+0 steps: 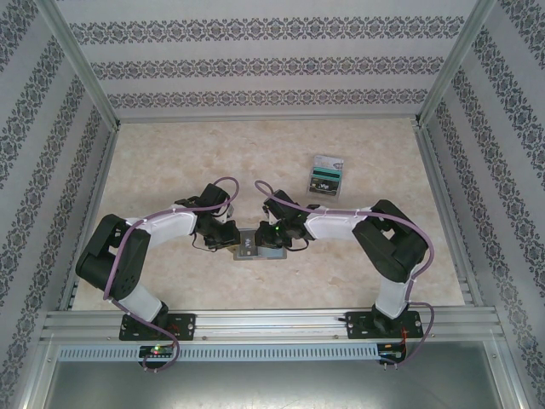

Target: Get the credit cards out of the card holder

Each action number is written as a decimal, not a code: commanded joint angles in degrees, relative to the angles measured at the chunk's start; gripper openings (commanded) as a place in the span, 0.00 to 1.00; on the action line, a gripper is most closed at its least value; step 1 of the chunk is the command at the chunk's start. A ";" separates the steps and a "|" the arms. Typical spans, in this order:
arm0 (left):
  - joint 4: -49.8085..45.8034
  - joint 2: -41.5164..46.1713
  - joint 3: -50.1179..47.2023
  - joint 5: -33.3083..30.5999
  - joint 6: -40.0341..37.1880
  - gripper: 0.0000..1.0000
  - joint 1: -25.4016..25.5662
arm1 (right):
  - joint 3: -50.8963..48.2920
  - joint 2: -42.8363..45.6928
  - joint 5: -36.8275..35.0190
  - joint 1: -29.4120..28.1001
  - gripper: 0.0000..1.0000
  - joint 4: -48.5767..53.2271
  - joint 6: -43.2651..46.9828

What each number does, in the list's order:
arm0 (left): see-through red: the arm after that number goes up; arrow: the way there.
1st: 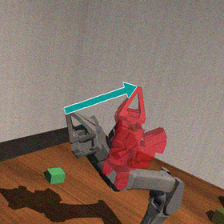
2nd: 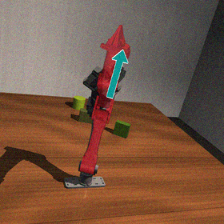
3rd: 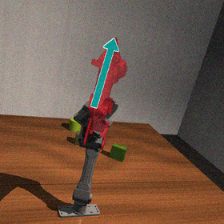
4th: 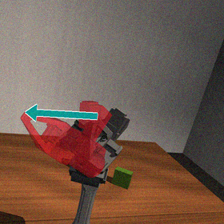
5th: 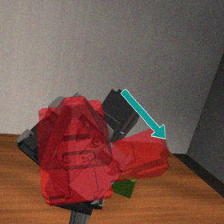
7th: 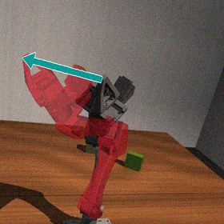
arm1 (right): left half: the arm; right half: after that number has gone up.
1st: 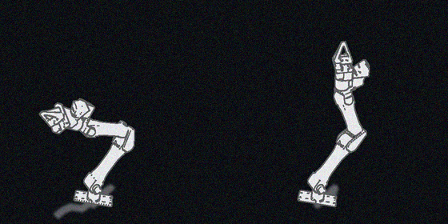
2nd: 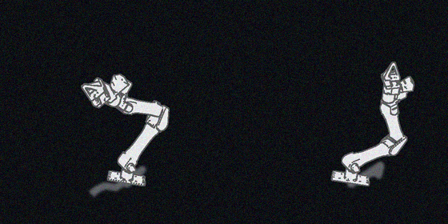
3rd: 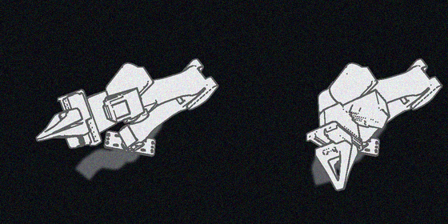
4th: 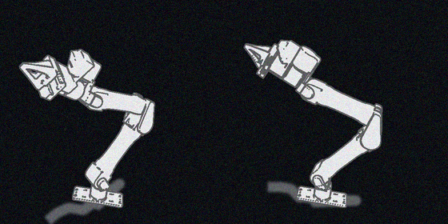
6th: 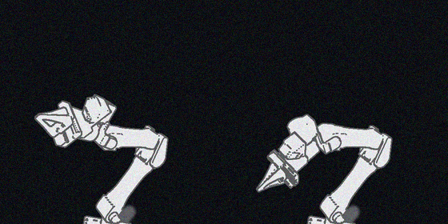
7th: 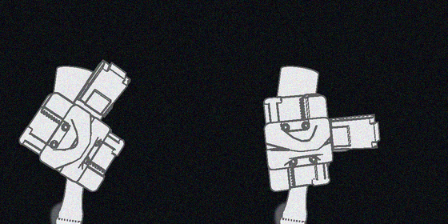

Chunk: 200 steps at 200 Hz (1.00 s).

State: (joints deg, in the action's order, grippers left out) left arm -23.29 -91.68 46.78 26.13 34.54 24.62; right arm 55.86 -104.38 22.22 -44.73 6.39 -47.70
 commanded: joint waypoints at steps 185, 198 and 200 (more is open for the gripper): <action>1.41 -0.80 -0.82 1.80 0.78 0.15 -0.19 | 2.50 -2.98 5.44 0.05 0.18 -2.21 0.01; 1.45 -0.80 -0.85 1.79 0.70 0.15 -0.19 | 2.46 -2.85 5.71 0.06 0.16 -2.55 0.06; 1.44 -0.72 -0.87 1.81 0.77 0.15 -0.23 | 2.43 -2.85 5.79 0.08 0.16 -2.58 0.06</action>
State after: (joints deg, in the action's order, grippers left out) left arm -23.09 -91.81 46.61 26.72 34.81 24.62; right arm 57.28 -106.37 25.85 -44.73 6.26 -47.70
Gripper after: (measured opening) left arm 0.150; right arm 0.174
